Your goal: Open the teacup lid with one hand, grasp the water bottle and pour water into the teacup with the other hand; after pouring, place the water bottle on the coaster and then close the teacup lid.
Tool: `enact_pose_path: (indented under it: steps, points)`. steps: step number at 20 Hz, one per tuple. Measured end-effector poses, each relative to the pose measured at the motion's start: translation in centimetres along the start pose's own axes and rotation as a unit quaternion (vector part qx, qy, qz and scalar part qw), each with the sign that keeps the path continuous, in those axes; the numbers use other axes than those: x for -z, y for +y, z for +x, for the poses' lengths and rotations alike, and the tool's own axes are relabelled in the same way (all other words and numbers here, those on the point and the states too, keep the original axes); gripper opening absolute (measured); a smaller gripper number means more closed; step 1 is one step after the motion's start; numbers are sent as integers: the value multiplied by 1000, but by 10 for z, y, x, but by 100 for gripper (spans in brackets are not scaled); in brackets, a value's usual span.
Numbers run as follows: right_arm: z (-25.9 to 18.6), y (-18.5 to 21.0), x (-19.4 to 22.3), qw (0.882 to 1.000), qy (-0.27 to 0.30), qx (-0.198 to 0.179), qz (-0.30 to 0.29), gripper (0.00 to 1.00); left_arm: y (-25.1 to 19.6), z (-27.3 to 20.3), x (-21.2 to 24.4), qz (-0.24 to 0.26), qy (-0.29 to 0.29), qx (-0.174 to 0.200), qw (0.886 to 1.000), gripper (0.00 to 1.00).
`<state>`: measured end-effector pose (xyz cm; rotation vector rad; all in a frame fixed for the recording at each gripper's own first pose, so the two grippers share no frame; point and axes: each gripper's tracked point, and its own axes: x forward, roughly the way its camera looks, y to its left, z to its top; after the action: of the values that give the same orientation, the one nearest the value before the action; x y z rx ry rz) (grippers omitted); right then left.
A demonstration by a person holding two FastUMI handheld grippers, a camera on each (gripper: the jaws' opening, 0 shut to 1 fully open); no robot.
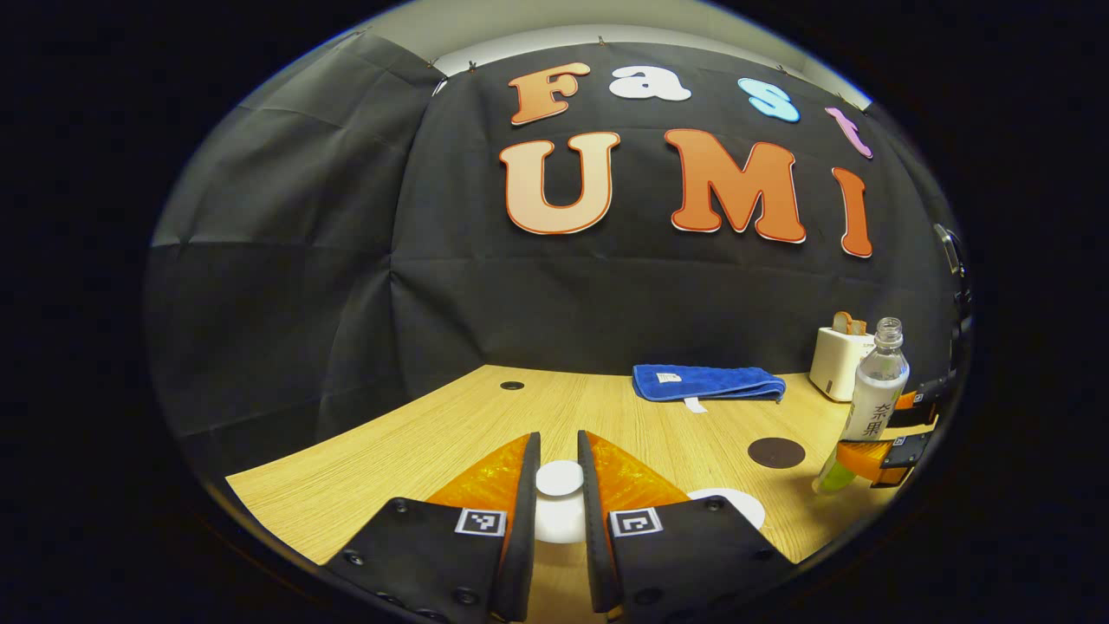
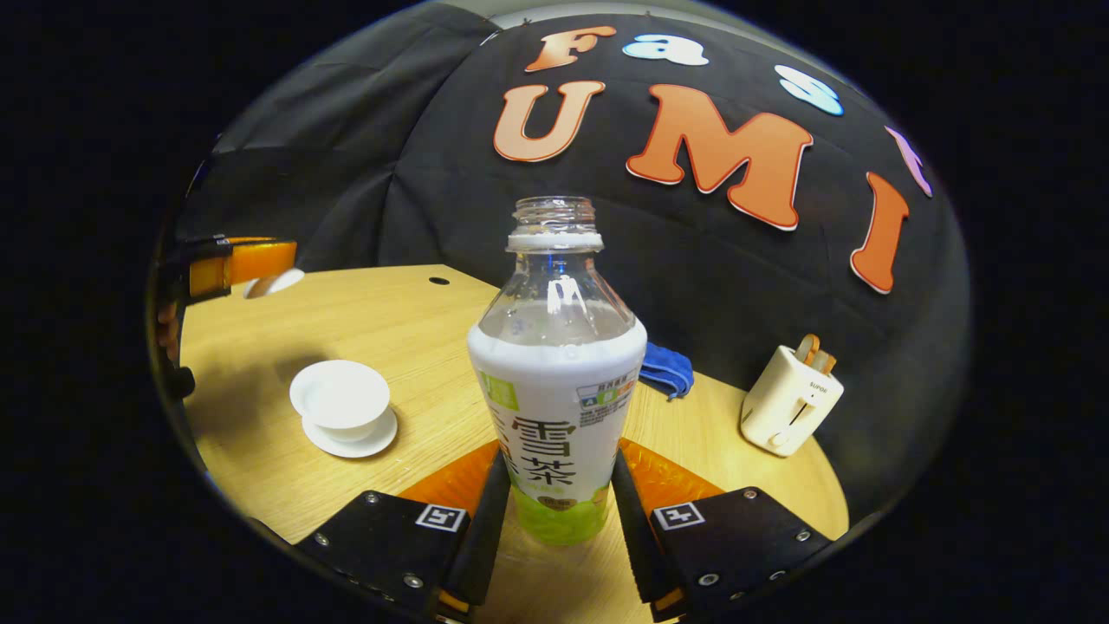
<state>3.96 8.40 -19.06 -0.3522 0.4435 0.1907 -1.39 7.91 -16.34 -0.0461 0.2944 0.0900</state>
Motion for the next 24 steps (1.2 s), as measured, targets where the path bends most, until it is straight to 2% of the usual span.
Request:
enact_pose_path:
  steps: [3, 6, 8, 10, 12, 15, 17, 18, 19, 21, 24]
  points:
    - [3, -1, -5, 998, -2, 6, -57, 64, -3, -3, 2, 5, -2, 15, 1000, 30]
    - [8, -2, -5, 992, -4, 30, -126, 64, 5, -3, 4, 8, -2, 8, 1000, 27]
    - [11, 1, -1, 986, -1, 39, -164, 64, 7, -4, 5, 7, -3, 6, 1000, 30]
    - [11, 3, 0, 982, 0, 31, -186, 64, 10, -5, 7, 4, -2, 10, 1000, 27]
    - [12, 5, 2, 978, 5, 26, -206, 64, 14, -5, 10, 1, 1, 11, 1000, 30]
    - [19, -2, -6, 958, -8, 53, -283, 64, 20, -5, 12, -1, 1, 10, 1000, 27]
    - [20, -7, -16, 935, -26, 74, -347, 64, 23, -5, 11, -2, -1, 11, 1000, 27]
    - [20, -9, -21, 923, -35, 84, -375, 64, 25, -6, 11, -2, -2, 10, 1000, 29]
    - [19, -10, -22, 913, -38, 88, -397, 64, 28, -6, 11, -3, -1, 9, 1000, 27]
    - [19, -8, -22, 902, -41, 88, -421, 64, 33, -6, 15, -8, 2, 7, 1000, 27]
    - [20, -4, -28, 892, -51, 90, -439, 64, 39, -9, 17, -1, 2, 5, 1000, 30]
